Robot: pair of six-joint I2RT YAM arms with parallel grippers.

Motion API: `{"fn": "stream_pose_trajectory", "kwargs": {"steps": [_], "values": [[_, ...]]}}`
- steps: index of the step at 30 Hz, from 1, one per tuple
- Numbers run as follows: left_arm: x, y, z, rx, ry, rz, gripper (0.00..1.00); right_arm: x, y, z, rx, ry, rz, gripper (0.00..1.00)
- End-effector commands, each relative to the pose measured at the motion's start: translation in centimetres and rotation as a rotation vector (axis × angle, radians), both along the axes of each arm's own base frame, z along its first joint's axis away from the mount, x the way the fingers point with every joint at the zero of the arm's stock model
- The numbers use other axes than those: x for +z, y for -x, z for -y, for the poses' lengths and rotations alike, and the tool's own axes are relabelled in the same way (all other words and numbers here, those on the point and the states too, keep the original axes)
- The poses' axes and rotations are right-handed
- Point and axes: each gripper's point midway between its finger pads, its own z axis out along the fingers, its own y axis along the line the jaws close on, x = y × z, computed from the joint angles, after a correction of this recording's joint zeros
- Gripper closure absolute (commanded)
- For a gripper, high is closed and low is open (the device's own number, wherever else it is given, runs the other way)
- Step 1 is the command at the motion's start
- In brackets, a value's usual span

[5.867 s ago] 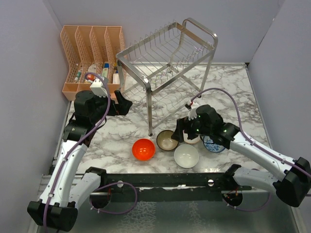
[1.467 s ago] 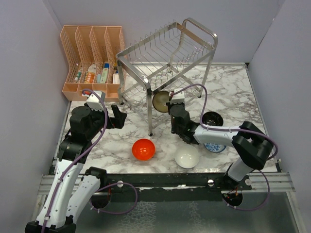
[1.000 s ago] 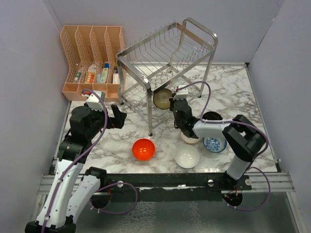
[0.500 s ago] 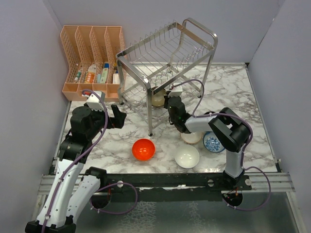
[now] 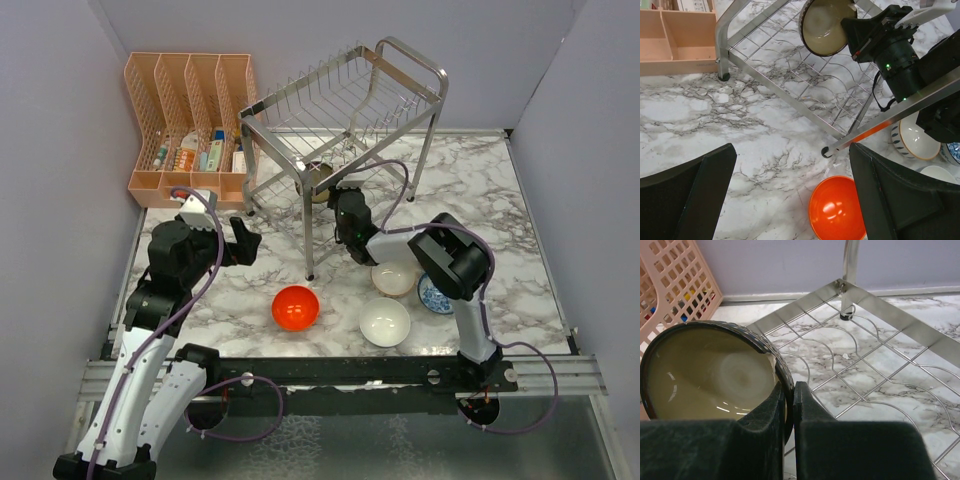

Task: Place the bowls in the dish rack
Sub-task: Place the bowl in the dish rack.

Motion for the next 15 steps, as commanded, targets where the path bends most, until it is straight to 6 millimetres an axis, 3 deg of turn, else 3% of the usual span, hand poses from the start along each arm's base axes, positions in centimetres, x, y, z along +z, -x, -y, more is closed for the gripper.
{"fn": "stream_pose_trajectory", "kwargs": {"steps": [1,15], "values": [[0.4,-0.3,0.1,0.011,0.029,0.033,0.02,4.4,-1.5,0.1,-0.060,-0.076,0.158,0.99],[-0.4,-0.5,0.5,0.008,0.047,0.027,0.02,4.1,-2.6,-2.2,-0.059,0.012,0.211,0.99]]}}
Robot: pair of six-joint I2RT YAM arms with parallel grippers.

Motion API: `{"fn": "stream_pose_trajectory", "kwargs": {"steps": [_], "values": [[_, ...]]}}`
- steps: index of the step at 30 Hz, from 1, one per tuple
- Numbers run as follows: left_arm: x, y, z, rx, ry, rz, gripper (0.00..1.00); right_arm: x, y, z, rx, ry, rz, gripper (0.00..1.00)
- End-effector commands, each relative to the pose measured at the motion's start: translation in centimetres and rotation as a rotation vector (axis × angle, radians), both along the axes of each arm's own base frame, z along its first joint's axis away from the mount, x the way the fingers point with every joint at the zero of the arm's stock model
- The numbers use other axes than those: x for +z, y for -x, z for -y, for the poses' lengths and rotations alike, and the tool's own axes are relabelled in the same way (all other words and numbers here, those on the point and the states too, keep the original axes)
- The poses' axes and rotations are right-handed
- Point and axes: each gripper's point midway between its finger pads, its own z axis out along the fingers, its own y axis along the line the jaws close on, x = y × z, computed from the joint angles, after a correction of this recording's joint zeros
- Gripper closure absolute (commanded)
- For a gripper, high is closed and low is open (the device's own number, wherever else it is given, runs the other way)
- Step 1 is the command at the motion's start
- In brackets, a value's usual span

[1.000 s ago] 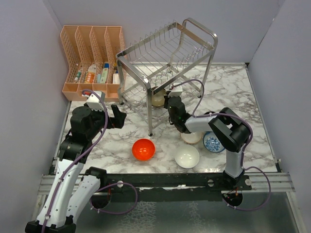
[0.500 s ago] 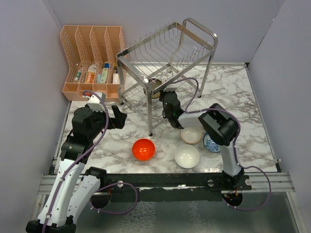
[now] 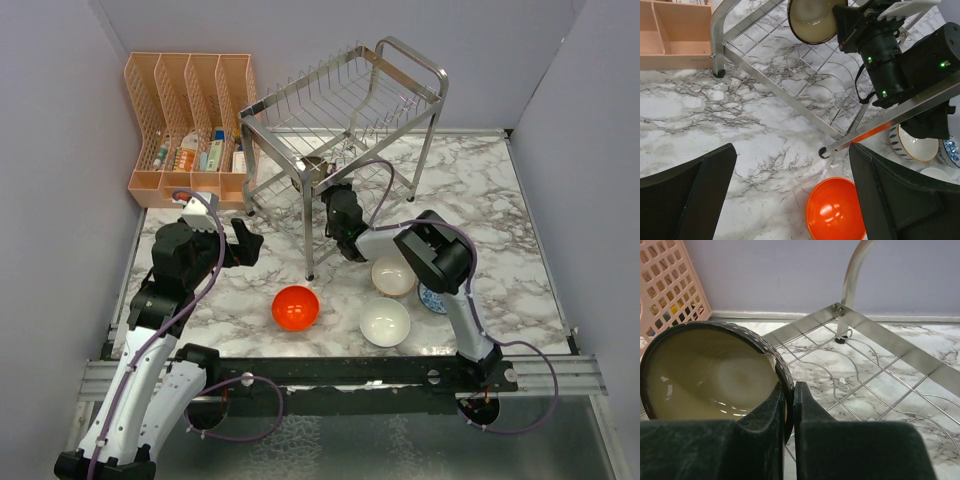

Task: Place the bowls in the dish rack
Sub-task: Place the bowl in the dish rack.

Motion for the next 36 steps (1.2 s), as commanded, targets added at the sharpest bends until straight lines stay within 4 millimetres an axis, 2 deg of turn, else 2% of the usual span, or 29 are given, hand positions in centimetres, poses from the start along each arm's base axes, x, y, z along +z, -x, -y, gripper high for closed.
{"fn": "stream_pose_trajectory", "kwargs": {"steps": [1,12,22,25,36], "values": [[0.7,-0.3,0.3,0.001,0.025,0.038,0.02,3.8,-0.6,-1.3,-0.013,-0.051,0.129,0.99],[0.3,-0.2,0.3,0.001,0.025,0.037,0.02,3.0,-0.4,-2.6,-0.021,0.097,0.188,0.99],[0.0,-0.3,0.4,0.000,0.030,0.036,0.02,3.3,0.7,-4.3,-0.043,0.309,0.300,0.99],[0.0,-0.2,0.5,0.000,0.031,0.037,0.02,2.8,1.3,-5.0,-0.046,0.375,0.323,0.99],[0.1,-0.3,0.3,0.006,0.023,0.042,0.02,2.0,2.2,-5.3,-0.025,0.436,0.337,0.95]]}}
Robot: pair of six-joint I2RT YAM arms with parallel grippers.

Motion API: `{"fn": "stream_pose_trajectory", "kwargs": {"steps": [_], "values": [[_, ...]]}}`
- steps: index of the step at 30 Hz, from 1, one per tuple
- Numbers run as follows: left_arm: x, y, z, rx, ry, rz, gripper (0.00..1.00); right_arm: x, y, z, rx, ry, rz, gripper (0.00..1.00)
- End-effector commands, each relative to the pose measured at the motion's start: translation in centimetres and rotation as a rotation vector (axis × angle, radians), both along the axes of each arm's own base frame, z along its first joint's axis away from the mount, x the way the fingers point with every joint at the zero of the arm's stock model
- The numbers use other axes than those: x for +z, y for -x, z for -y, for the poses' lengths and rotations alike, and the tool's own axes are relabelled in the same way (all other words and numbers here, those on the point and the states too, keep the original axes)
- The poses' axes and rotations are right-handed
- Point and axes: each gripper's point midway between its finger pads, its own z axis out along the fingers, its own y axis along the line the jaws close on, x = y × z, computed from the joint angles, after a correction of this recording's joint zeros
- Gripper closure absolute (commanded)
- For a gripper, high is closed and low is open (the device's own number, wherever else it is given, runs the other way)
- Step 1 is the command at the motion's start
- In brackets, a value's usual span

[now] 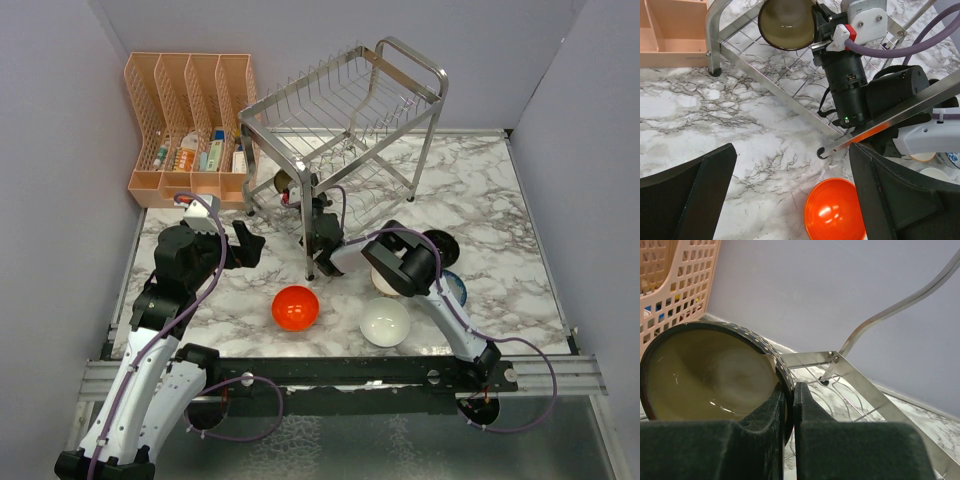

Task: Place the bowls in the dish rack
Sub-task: Place the bowl in the dish rack.

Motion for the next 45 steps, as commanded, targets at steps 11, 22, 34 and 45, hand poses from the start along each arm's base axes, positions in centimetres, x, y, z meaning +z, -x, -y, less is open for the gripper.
{"fn": "stream_pose_trajectory", "kwargs": {"steps": [11,22,34,45], "values": [[0.5,-0.4,-0.1,0.017,0.004,0.037,0.02,1.3,1.7,-1.2,0.117,0.047,0.080,0.78],[0.5,-0.5,-0.1,0.019,0.004,0.041,0.02,2.2,2.3,-1.9,0.171,0.084,0.119,0.68],[0.6,-0.6,0.0,0.018,0.008,0.042,0.02,2.7,2.2,-0.2,0.076,0.079,0.159,0.87],[0.7,-0.6,-0.1,0.020,0.004,0.048,0.02,4.6,2.3,1.5,-0.071,0.138,0.282,0.99]]}}
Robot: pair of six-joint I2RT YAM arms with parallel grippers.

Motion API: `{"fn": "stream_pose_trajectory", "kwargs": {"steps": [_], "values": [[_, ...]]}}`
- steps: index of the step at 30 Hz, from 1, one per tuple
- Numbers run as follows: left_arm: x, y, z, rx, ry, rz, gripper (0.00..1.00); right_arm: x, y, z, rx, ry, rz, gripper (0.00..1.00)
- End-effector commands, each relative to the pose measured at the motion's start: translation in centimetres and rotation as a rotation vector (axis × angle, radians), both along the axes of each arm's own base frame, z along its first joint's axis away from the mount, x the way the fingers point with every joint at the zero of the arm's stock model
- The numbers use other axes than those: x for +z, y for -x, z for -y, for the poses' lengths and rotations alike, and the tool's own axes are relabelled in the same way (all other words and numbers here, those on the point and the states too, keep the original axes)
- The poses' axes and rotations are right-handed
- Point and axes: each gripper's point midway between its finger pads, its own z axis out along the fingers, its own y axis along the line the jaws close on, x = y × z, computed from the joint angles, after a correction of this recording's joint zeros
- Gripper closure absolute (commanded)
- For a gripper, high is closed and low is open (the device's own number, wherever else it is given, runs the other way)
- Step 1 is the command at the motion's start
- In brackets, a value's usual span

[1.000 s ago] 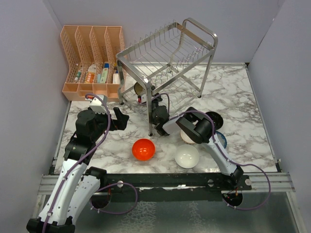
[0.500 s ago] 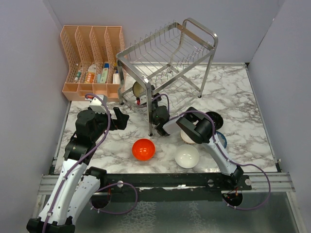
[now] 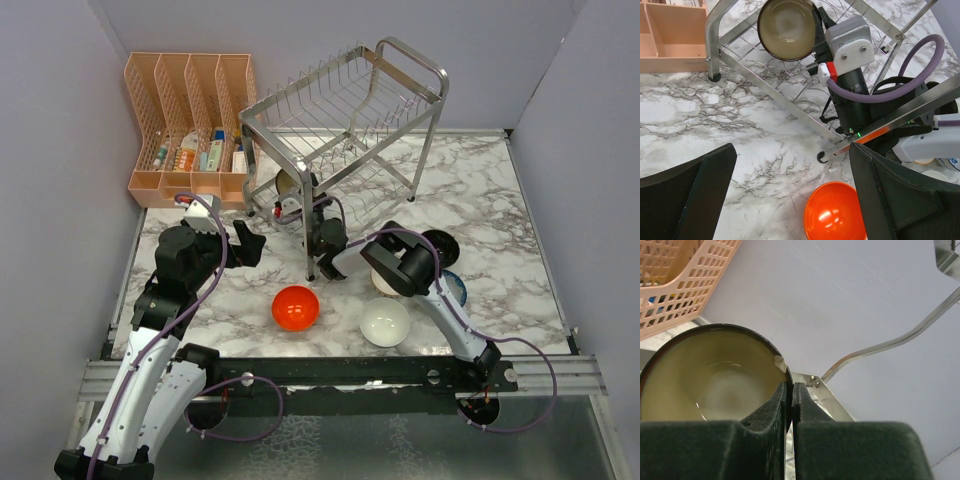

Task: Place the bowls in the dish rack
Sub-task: Place the bowl in the dish rack.

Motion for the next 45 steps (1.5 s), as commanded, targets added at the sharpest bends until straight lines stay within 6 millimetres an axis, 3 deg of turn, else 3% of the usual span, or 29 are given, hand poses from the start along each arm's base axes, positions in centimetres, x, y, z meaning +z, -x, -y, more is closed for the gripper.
{"fn": "stream_pose_trajectory", "kwargs": {"steps": [1,9,14,26,33,36,38,40,43,45], "values": [[0.6,-0.3,-0.3,0.022,0.001,0.031,0.02,3.6,1.2,1.8,-0.093,-0.068,0.187,0.99],[0.6,-0.2,-0.4,0.024,-0.006,0.033,0.02,3.6,2.2,1.2,-0.072,0.084,0.261,0.99],[0.5,-0.2,-0.4,0.027,-0.006,0.031,0.01,3.0,2.6,0.8,-0.044,0.141,0.262,0.89],[-0.6,-0.9,-0.7,0.063,-0.001,-0.011,0.01,2.8,3.1,-0.8,0.103,0.121,0.195,0.80],[-1.7,-1.7,-0.9,0.112,0.019,-0.061,0.07,3.3,2.7,-0.4,0.073,0.082,0.197,0.77],[-2.4,-2.5,-0.9,0.155,0.056,-0.103,0.30,3.4,2.6,-0.3,0.071,0.045,0.187,0.76],[-2.4,-3.2,-0.5,0.169,0.094,-0.122,0.59,3.2,2.5,-0.4,0.081,0.032,0.173,0.76],[-2.4,-4.0,-0.2,0.196,0.151,-0.139,0.82,3.0,2.5,-0.5,0.088,0.023,0.162,0.76],[-2.2,-5.4,0.3,0.233,0.238,-0.144,1.00,2.9,2.5,-0.4,0.090,0.008,0.153,0.76],[-2.2,-6.2,0.4,0.263,0.290,-0.138,1.00,2.7,2.5,-0.4,0.097,0.003,0.143,0.75]]}}
